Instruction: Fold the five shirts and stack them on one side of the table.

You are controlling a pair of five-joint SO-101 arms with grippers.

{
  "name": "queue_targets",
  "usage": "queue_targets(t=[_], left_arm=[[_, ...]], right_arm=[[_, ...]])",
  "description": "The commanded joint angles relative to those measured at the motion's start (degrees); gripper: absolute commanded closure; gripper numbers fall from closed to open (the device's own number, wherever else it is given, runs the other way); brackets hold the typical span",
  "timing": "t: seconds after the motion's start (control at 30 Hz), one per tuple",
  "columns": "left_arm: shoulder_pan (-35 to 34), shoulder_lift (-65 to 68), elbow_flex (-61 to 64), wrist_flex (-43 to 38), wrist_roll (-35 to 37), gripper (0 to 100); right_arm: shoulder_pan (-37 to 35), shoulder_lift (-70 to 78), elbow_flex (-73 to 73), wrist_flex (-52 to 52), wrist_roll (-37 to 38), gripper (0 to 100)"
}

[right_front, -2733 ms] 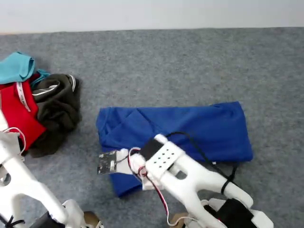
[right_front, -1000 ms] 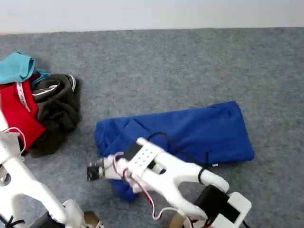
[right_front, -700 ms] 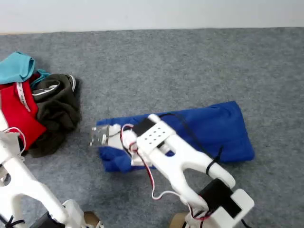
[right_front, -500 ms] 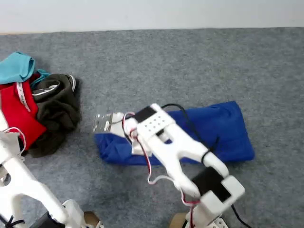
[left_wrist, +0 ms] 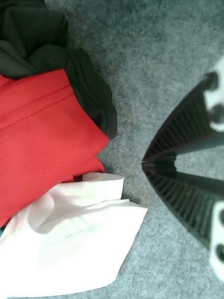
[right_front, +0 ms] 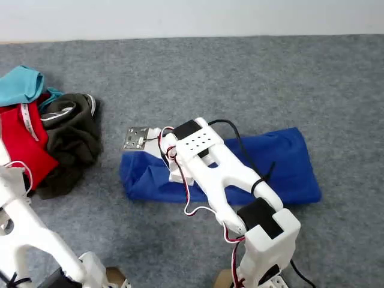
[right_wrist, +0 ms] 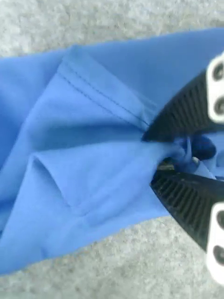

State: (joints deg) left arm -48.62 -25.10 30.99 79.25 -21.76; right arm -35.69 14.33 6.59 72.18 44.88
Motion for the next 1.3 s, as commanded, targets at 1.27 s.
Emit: queue_targets(t=[1.27], left_arm=[[-0.3,-2.0,-0.7,7.8,-0.4,99]], right_arm=[[34.5,-0.6,-15.9,19.2,-25.3,73.7]])
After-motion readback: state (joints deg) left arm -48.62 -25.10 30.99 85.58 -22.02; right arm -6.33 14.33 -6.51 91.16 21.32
